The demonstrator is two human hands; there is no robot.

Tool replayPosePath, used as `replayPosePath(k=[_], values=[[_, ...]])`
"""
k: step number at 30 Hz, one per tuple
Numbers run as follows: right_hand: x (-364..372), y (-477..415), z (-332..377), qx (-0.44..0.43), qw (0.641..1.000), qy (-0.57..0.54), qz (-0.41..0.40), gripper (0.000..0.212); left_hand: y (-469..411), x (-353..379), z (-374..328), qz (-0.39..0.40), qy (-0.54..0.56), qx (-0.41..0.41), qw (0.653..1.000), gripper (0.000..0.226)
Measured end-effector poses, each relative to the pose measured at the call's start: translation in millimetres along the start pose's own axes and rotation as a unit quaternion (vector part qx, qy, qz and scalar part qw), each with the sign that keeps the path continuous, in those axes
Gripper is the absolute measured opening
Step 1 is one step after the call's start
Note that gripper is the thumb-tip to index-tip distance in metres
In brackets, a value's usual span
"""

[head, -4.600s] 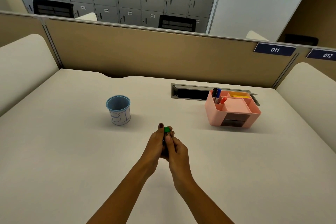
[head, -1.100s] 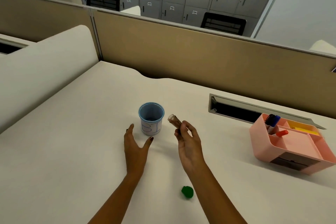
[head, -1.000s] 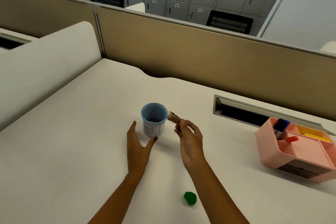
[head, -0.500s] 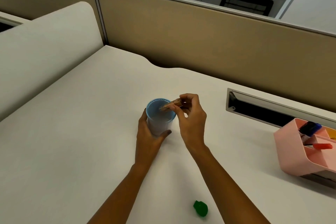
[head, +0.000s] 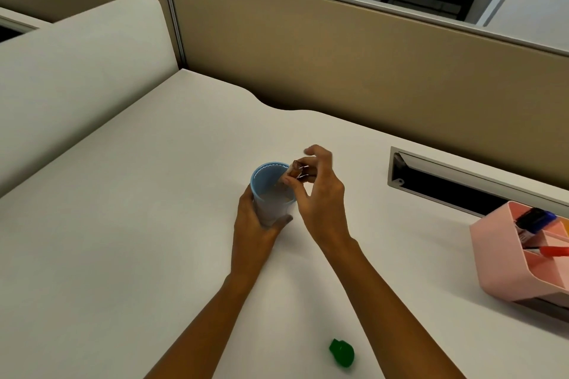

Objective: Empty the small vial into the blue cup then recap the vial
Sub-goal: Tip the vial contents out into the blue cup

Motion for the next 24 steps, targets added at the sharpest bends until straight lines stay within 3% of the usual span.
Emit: replayPosePath(k=[3, 13, 17, 20, 24], values=[[1.2, 1.1, 3.8, -0.058, 0.997, 0.049, 0.006, 0.028, 0.3, -0.6, 0.0, -0.003, -0.005, 0.0, 1.0, 0.075], [2.2, 0.0, -2.2, -0.015, 1.0, 0.008, -0.005, 0.04, 2.9, -1.8, -1.6, -0.007, 0.022, 0.014, 1.0, 0.071], [3.7, -0.3, 0.3, -0.06, 0.998, 0.035, 0.004, 0.028, 2.2, -1.0, 1.1, -0.008, 0.015, 0.01, 1.0, 0.07], [1.7, -2.2, 0.1, -0.034, 0.999, 0.013, -0.003, 0.037, 1.5, 0.6, 4.1, -0.004, 0.007, -0.001, 1.0, 0.07], [1.9, -3.9, 2.4, -0.076, 0.996, 0.041, 0.002, 0.027, -1.3, 2.2, 4.9, -0.002, -0.01, -0.01, 1.0, 0.072]])
Point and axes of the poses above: each hand's wrist, its own y-axis away from the middle knuckle, its own x-axis out of the palm, z = x × y, the point moved 5 cm from there along -y, towards the middle knuckle, and after that the axes turned 6 degrees about -z, right-handed, at the moved point
